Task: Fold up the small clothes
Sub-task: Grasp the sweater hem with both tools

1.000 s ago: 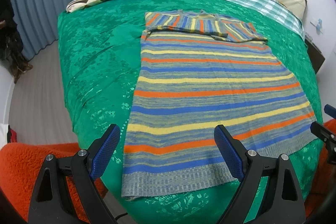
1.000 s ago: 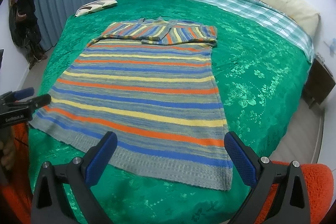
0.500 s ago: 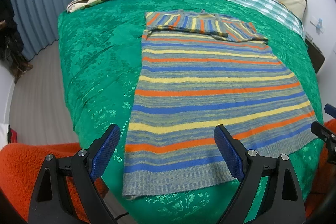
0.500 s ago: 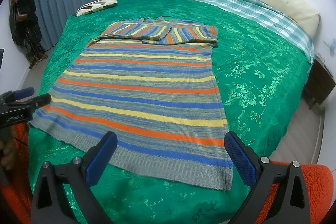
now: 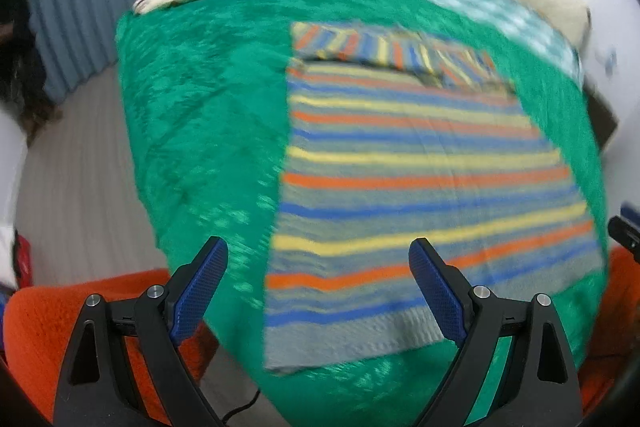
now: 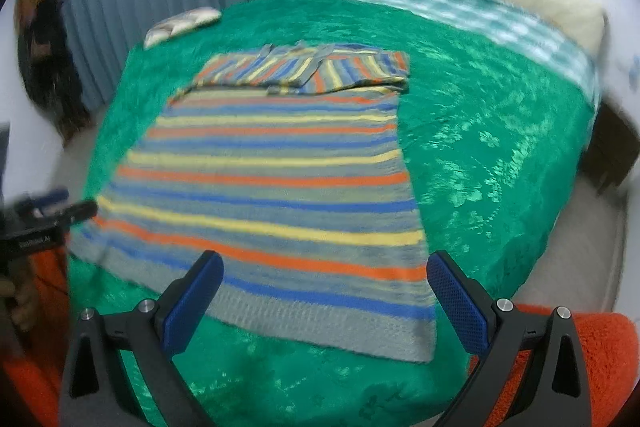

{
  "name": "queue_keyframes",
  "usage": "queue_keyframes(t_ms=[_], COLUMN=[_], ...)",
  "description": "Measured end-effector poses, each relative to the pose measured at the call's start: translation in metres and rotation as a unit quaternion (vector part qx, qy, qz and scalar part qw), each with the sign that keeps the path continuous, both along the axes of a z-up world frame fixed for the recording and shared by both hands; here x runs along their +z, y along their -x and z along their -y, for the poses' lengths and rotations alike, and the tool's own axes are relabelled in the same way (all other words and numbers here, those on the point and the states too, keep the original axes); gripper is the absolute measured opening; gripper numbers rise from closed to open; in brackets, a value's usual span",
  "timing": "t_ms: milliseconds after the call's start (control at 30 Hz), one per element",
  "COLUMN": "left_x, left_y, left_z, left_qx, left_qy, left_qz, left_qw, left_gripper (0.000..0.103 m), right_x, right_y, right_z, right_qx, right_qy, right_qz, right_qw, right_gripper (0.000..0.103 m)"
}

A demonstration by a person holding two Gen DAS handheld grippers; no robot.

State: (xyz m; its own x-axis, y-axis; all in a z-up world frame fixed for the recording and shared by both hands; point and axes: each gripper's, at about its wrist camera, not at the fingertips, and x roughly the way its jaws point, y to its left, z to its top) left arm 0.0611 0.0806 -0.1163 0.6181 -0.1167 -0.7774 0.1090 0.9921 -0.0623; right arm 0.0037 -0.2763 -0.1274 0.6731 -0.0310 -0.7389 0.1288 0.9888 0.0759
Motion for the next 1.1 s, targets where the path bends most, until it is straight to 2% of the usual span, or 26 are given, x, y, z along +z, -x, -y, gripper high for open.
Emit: queue_keyframes(t_ms=[100,167,233,300,333,400,433,500,567,633,700,767,833,900,933,1033,1100], left_x=[0.008,0.006,-0.001,-0.014,-0.019,-0.033,-0.038,-0.044,-0.042,-0.041,-0.042,-0.044,-0.044,-0.044,-0.042,-0.028,-0.008], left_y=[-0.007,-0.006,-0.002,0.002,0.003,0.005,0.005,0.008,0.010,0.008,0.005,0.001,0.001,-0.002,-0.001,0.000,-0.008], left_z=[-0.038,-0.054,-0.053,-0.041,-0.034,-0.015,-0.008,0.005,0.016,0.020,0.023,0.025,0.023,0.021,0.019,0.012,0.002], left_qx=[0.020,0.015,-0.005,-0.036,-0.046,-0.070,-0.077,-0.089,-0.099,-0.107,-0.107,-0.106,-0.106,-0.106,-0.107,-0.114,-0.106], left_qy=[0.063,0.091,0.105,0.110,0.105,0.070,0.056,0.031,0.004,-0.002,-0.014,-0.019,-0.019,-0.015,-0.012,0.014,0.058], left_qz=[-0.022,-0.041,-0.063,-0.093,-0.102,-0.126,-0.133,-0.143,-0.136,-0.141,-0.146,-0.151,-0.156,-0.159,-0.160,-0.162,-0.159], left_qw=[0.9976,0.9949,0.9924,0.9889,0.9882,0.9870,0.9865,0.9853,0.9857,0.9842,0.9835,0.9827,0.9820,0.9814,0.9812,0.9801,0.9798], left_gripper=[0.095,0.095,0.093,0.089,0.080,0.069,0.059,0.048,0.044,0.024,0.014,0.009,0.005,0.004,0.003,0.003,0.003], right_x=[0.026,0.037,0.046,0.041,0.036,0.021,0.013,0.001,-0.011,-0.021,-0.028,-0.037,-0.051,-0.054,-0.053,-0.042,-0.028], right_y=[0.005,0.009,0.017,0.018,0.017,0.016,0.017,0.015,0.008,-0.003,-0.010,-0.017,-0.024,-0.027,-0.027,-0.025,-0.028], right_z=[0.063,0.096,0.122,0.136,0.138,0.138,0.135,0.128,0.117,0.103,0.093,0.086,0.082,0.080,0.080,0.089,0.095], right_qx=[-0.084,-0.111,-0.123,-0.103,-0.087,-0.060,-0.048,-0.031,-0.011,0.014,0.032,0.030,0.036,0.045,0.054,0.060,0.062], right_qy=[-0.037,-0.062,-0.081,-0.116,-0.142,-0.200,-0.223,-0.242,-0.233,-0.220,-0.208,-0.165,-0.153,-0.153,-0.156,-0.209,-0.244], right_qz=[0.025,0.030,0.018,-0.023,-0.043,-0.078,-0.093,-0.117,-0.138,-0.150,-0.153,-0.160,-0.186,-0.204,-0.214,-0.218,-0.200], right_qw=[0.995,0.991,0.989,0.988,0.985,0.975,0.969,0.963,0.962,0.964,0.966,0.973,0.970,0.966,0.963,0.951,0.947], right_gripper=[0.101,0.101,0.101,0.101,0.101,0.098,0.093,0.080,0.070,0.066,0.064,0.064,0.063,0.032,0.005,0.004,0.004])
